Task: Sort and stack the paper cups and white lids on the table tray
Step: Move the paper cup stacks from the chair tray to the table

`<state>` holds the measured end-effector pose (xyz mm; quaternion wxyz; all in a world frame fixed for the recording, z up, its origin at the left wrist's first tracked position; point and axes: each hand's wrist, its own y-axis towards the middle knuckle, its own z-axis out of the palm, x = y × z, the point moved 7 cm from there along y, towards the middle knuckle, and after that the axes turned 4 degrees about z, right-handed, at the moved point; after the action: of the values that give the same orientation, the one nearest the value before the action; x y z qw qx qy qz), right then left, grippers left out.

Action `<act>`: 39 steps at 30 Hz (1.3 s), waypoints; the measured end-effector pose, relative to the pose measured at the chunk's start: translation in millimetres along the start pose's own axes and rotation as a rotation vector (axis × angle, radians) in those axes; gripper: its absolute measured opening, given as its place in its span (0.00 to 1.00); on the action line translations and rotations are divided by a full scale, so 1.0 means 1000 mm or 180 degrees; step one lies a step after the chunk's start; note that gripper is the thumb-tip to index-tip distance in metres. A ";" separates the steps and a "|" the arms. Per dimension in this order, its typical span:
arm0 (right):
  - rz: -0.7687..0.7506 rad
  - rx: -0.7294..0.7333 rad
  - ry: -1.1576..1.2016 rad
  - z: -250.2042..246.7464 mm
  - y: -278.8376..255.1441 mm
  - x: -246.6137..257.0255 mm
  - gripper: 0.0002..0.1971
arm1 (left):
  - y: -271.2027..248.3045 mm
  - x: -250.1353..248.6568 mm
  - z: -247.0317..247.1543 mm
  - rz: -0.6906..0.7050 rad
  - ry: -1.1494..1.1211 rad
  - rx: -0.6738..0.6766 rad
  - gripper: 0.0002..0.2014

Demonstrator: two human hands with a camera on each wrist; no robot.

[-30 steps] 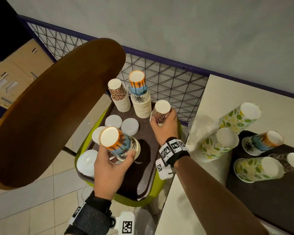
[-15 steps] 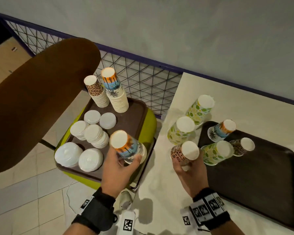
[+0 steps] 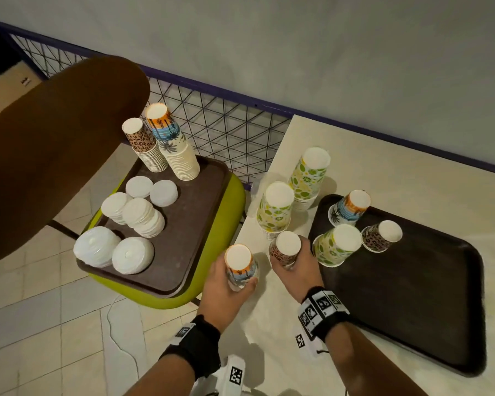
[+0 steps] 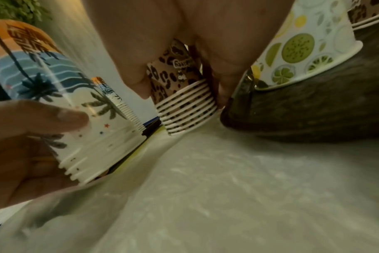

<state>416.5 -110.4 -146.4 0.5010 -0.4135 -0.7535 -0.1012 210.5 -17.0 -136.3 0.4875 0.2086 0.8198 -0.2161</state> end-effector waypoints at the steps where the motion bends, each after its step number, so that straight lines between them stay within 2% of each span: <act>1: 0.0003 0.0032 -0.0070 0.001 0.000 -0.001 0.35 | 0.000 0.003 0.003 -0.0024 0.0021 0.0000 0.38; 6: -0.0096 0.0077 -0.0243 0.001 0.001 -0.002 0.35 | -0.001 0.008 0.014 -0.0107 0.0176 0.0018 0.39; 11: -0.0237 0.0096 -0.0549 -0.002 0.003 0.001 0.36 | 0.001 0.009 0.019 -0.0109 0.0305 0.0060 0.35; 17: -0.0069 0.0382 -0.0629 -0.008 -0.003 0.000 0.50 | 0.003 0.009 0.020 -0.0120 0.0280 0.0102 0.35; 20: -0.0045 0.0560 -0.0672 -0.016 -0.012 0.004 0.49 | 0.004 0.006 0.022 -0.0134 0.0217 0.0068 0.35; 23: -0.0194 0.0437 -0.0689 -0.029 -0.025 0.017 0.46 | 0.005 0.006 0.025 -0.0118 0.0288 0.0077 0.36; 27: -0.0560 -0.0034 -0.0399 -0.055 -0.046 0.047 0.32 | 0.002 0.000 0.024 -0.0123 0.0219 0.0210 0.45; 30: -0.0939 -0.0394 -0.0219 -0.075 -0.067 0.087 0.23 | -0.006 -0.005 0.005 -0.0113 0.0329 0.0182 0.51; 32: -0.1185 -0.0500 0.0001 -0.080 -0.082 0.116 0.20 | -0.015 -0.015 -0.017 0.0017 0.0464 0.0073 0.50; 35: -0.1514 -0.0265 0.0369 -0.068 -0.102 0.163 0.13 | -0.027 -0.034 -0.062 0.0153 0.0563 -0.0127 0.42; 39: -0.1572 0.0349 0.0615 -0.019 -0.115 0.218 0.13 | -0.024 -0.054 -0.139 0.0202 0.0496 -0.0596 0.30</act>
<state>312.0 -80.5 75.6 0.5524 -0.1779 -0.7846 -0.2183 122.7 33.9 -24.9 0.4463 0.2042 0.8648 -0.1061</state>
